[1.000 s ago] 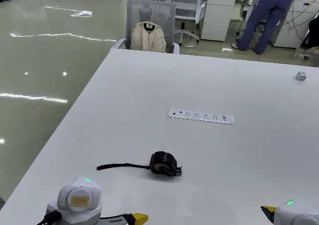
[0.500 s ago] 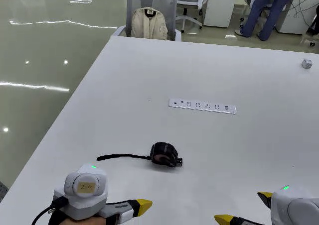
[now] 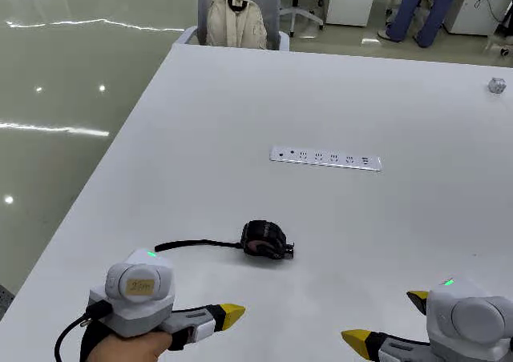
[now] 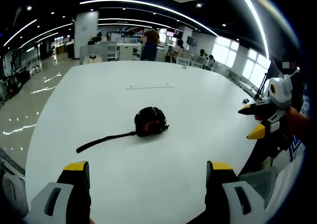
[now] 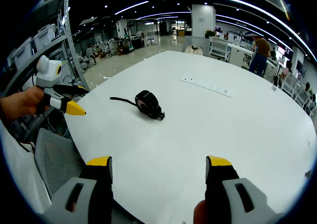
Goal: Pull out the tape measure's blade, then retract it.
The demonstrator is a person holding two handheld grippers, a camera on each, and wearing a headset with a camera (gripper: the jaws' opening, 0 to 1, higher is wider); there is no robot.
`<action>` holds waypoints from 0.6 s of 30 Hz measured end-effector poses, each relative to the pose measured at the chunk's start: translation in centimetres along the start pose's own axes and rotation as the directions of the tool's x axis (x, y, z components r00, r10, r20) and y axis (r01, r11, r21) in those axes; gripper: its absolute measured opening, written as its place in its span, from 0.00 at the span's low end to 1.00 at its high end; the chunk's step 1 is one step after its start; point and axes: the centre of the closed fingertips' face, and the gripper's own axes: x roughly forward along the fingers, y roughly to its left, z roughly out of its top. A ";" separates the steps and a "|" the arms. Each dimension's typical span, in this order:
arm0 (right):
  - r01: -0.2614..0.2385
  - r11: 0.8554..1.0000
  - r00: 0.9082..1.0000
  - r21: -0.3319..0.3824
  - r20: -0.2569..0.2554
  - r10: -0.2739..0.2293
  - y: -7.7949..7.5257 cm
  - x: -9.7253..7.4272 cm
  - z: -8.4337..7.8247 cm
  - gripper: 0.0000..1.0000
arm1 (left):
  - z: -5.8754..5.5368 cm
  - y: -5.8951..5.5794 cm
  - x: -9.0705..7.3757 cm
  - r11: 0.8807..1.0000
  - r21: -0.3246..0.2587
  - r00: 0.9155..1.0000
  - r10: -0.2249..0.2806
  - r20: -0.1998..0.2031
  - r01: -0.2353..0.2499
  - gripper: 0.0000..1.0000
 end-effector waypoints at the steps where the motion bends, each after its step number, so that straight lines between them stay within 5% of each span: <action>1: -0.001 1.000 1.000 -0.002 0.000 0.001 0.0 0.1 0.0 0.78 | 0.1 0.0 0.1 1.000 0.001 1.000 -0.002 0.000 0.002 0.95; 18: -0.028 0.999 0.999 -0.022 -0.020 0.027 -0.8 1.9 0.5 0.76 | 1.0 -0.7 2.1 1.000 0.014 1.000 -0.025 -0.010 0.025 0.94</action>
